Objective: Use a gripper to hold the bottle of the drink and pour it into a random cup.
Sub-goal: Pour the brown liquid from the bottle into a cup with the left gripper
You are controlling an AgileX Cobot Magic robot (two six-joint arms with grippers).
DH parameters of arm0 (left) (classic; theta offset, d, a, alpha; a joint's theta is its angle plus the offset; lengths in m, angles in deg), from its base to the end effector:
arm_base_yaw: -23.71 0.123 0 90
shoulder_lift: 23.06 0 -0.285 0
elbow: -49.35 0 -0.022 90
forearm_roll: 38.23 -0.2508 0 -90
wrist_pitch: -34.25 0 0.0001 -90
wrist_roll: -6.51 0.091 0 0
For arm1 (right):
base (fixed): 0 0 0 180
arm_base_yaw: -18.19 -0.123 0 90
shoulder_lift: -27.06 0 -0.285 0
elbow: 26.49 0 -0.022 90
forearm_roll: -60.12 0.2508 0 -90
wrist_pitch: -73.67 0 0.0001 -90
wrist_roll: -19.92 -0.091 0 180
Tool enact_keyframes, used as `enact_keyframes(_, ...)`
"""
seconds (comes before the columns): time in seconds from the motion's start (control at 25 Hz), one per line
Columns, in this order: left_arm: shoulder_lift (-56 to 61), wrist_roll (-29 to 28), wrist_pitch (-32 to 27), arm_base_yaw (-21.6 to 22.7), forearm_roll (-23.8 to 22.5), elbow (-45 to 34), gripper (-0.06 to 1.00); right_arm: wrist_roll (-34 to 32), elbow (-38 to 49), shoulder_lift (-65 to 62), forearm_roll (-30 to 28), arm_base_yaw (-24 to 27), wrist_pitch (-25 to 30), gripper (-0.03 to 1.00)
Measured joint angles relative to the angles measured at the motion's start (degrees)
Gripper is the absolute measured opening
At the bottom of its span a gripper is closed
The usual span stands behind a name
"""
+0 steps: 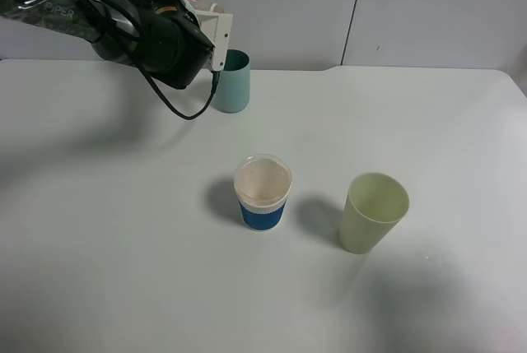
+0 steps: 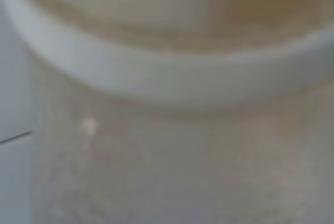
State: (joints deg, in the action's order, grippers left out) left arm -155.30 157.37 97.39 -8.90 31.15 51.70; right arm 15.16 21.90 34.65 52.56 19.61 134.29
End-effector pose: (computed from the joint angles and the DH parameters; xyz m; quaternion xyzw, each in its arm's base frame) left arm 0.4184 -0.1775 0.1855 0.4692 0.5515 0.6225 0.2969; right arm -0.0063 -0.0103 0.2789 0.0484 0.8476 -0.0506 0.5260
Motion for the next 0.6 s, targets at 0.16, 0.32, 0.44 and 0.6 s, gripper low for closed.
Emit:
enact_keyframes(0.16,0.00,0.00,0.07,0.00,-1.61,0.00,0.36,0.00,0.00,0.00,0.00,0.00,0.00,0.63)
enact_keyframes(0.32,0.00,0.00,0.70,0.00,-2.48,0.00,0.36,0.00,0.00,0.00,0.00,0.00,0.00,0.63)
enact_keyframes(0.44,0.00,0.00,1.01,0.00,-2.82,0.00,0.36,0.00,0.00,0.00,0.00,0.00,0.00,0.63)
enact_keyframes(0.6,0.00,0.00,1.25,0.00,-3.77,0.00,0.36,0.00,0.00,0.00,0.00,0.00,0.00,0.63)
